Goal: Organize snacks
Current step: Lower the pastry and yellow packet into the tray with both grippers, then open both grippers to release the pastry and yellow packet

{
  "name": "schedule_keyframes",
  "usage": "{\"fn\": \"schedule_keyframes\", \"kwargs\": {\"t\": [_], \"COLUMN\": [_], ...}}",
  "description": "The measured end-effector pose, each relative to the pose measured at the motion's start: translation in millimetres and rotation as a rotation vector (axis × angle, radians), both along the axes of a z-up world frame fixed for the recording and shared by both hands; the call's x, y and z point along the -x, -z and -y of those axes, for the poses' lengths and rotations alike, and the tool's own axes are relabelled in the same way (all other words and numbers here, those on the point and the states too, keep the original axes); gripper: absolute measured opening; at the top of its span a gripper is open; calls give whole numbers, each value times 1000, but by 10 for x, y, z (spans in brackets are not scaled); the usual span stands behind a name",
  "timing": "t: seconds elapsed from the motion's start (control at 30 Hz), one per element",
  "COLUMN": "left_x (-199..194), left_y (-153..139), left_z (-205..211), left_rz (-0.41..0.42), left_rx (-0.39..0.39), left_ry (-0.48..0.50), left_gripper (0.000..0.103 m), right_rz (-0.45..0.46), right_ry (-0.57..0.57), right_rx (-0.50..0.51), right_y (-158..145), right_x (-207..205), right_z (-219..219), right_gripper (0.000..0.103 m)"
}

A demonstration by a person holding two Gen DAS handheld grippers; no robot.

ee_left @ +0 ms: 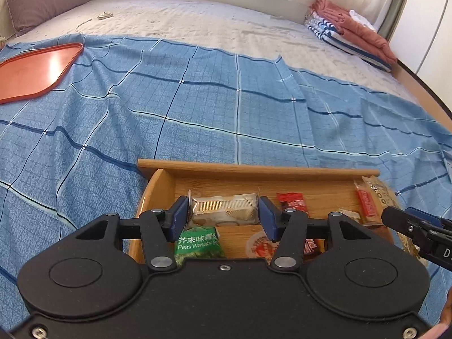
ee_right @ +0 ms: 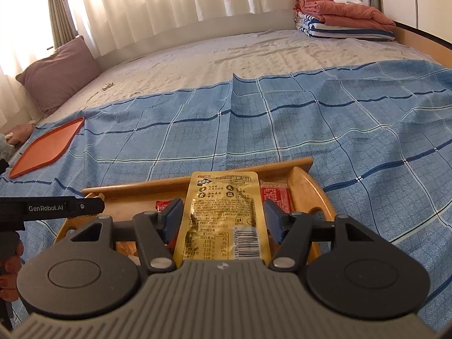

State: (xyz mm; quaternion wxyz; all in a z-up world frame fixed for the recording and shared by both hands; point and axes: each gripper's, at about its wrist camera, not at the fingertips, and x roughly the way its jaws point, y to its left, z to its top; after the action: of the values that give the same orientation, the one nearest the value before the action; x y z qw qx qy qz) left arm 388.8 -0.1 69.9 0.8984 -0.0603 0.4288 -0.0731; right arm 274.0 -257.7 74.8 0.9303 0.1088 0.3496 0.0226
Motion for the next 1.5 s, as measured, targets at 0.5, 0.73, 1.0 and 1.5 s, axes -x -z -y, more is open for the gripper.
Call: {"fn": "schedule_keyframes", "kwargs": {"t": [0.5,0.73,1.0,1.5], "left_x": [-206,-249,-269,-266], "left_y": [234,315,359,421], "left_z": [24,52,56,82], "left_rz": [-31,-37,-33,-13], "left_rx": [-27,-36,-48,-69], "left_ry": [-22,-29,-27,-28], "left_gripper": [51,51,51,52], "right_rz": [-54,-63,-71,-48], "right_ry": [-20,-19,-48,-47], "right_rx": [11,21,55,73], "right_y": [246,327,463,606], "right_x": [-275,-372,-444,-496], "right_z": [-106,-137,-173,-199], "right_gripper": [65,65,65,66]}}
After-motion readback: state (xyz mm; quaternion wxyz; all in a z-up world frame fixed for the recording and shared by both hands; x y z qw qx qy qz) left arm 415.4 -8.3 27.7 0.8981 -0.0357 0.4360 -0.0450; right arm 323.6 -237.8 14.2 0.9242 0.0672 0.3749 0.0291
